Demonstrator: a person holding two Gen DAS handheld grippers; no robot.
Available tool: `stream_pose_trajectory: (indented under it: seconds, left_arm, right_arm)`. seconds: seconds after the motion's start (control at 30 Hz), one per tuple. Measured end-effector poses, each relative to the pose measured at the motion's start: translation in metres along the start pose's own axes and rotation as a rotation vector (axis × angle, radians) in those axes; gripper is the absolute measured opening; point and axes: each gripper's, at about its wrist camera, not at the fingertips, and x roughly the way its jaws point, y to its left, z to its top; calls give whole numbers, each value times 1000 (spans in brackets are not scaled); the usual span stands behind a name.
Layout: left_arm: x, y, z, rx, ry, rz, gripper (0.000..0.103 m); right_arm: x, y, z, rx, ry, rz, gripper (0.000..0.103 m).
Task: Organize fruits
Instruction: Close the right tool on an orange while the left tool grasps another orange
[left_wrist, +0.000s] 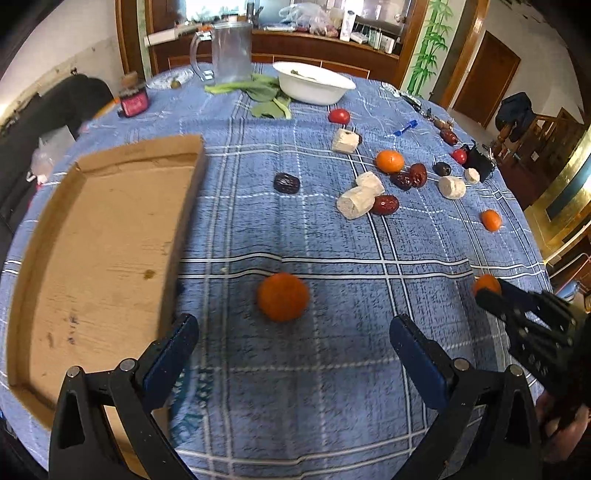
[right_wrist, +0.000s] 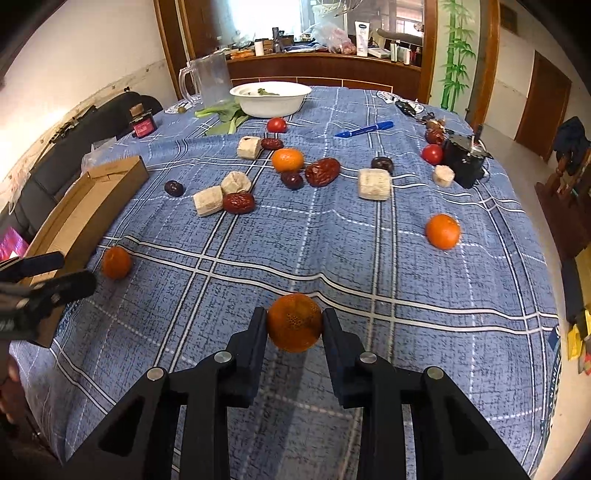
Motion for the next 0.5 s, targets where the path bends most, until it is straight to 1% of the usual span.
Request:
stream_pose_trajectory:
  seconds: [0.1, 0.13, 0.2, 0.23, 0.27, 0.3, 0.4, 0.43, 0.5]
  left_arm:
    - [14, -8, 4, 14, 25, 4, 101]
    - [20, -11, 5, 21, 33, 19, 96]
    - [30, -11, 5, 23, 58, 20, 84]
    - [34, -10, 6, 19, 71, 18, 69]
    - [40, -9, 6, 18, 85, 20, 60]
    - [41, -8, 6, 21, 74, 31, 60]
    - [40, -6, 4, 29, 51, 42, 44]
    - [39, -5, 3, 30, 46, 41, 33]
    - [37, 0, 2, 20, 46, 12, 31]
  right_arm:
    - [-3, -5, -4, 10, -4, 6, 32]
    - [-4, -6, -5, 11, -5, 7, 32]
    - [-5, -8, -6, 15, -8, 3, 32]
    - [-5, -10, -6, 18, -9, 3, 32]
    - [-5, -11, -7, 22, -9, 4, 32]
    - [-6, -12, -8, 25, -10, 5, 32]
    - [-6, -14, -9, 31, -11, 3, 32]
    - [-6, -14, -10, 31, -11, 2, 32]
    - [-6, -14, -11, 35, -13, 3, 32]
